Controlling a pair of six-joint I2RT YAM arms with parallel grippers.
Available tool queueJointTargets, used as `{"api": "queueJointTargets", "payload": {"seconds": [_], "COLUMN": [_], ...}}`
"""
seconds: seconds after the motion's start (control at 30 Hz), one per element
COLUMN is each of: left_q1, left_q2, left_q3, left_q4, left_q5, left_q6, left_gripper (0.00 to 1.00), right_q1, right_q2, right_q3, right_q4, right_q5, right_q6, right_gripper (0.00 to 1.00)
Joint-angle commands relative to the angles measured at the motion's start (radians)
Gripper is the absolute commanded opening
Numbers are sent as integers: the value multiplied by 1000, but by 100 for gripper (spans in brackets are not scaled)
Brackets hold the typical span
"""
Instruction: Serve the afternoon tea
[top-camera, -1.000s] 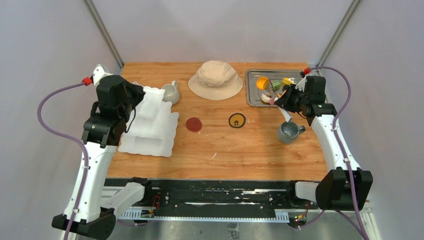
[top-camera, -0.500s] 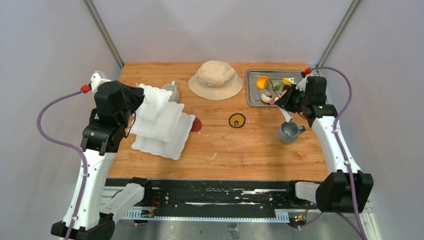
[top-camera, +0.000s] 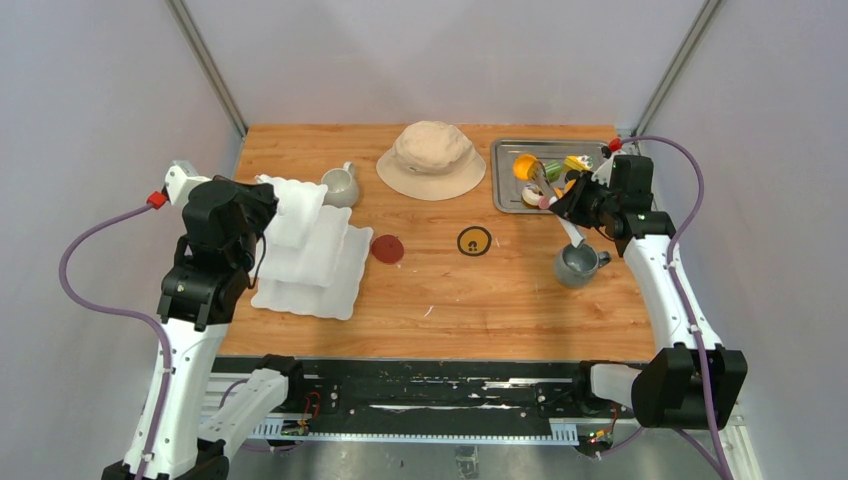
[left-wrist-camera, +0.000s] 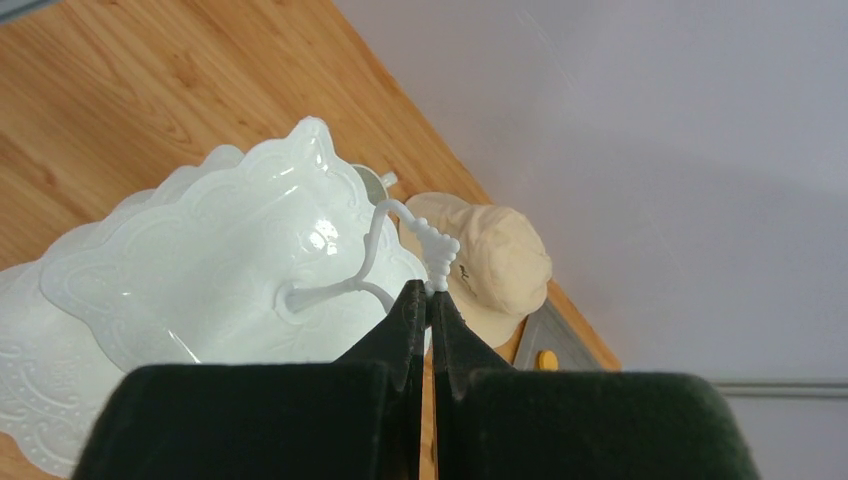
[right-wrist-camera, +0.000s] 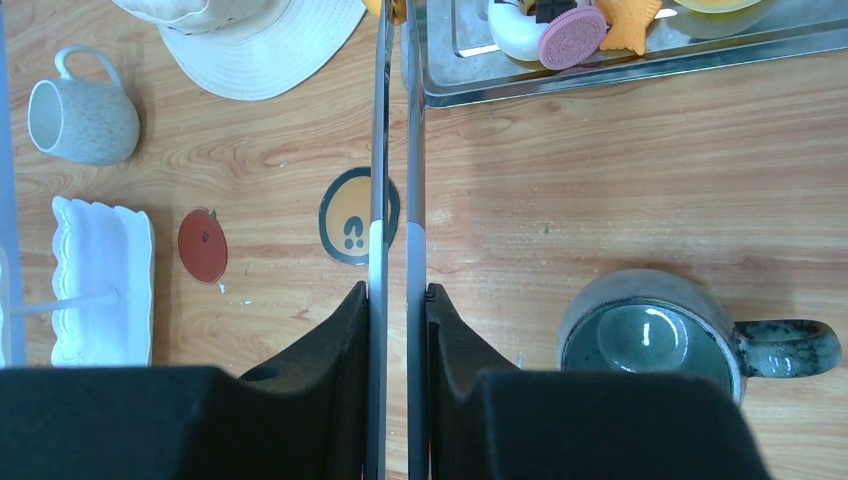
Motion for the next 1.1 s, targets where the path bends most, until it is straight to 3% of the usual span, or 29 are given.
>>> {"api": "queueJointTargets", "payload": {"seconds": [0.0, 0.37, 0.57, 0.83, 0.87, 0.97, 1.07], "left_q1": [-6, -6, -6, -6, -6, -6, -6], "left_q2": [-2, 0, -9, 23, 24, 13, -6], "left_q3": [5, -96, -78, -92, -101, -117, -107], "left_q4": [101, 195, 212, 231, 232, 240, 226], "left_q5": [-43, 22, -24, 30, 37, 49, 47], "left_q6": [-33, -115, -147, -157, -159, -139, -100], "left_gripper": [0, 0, 0, 0, 2, 49, 70], "right_q1": [-14, -14, -13, -12, -12, -12, -11], "right_q2": [-30, -36, -28, -13, -14, -24, -39], "right_q3": [-8, -10, 4, 16, 16, 17, 13], "right_q4": [23, 19, 18, 20, 20, 22, 42], "right_q5": [-3, 2, -5, -21, -21, -30, -63], "right_q6": [4, 2, 5, 8, 8, -3, -6], "right_gripper": [0, 1, 1, 1, 1, 1, 1]}}
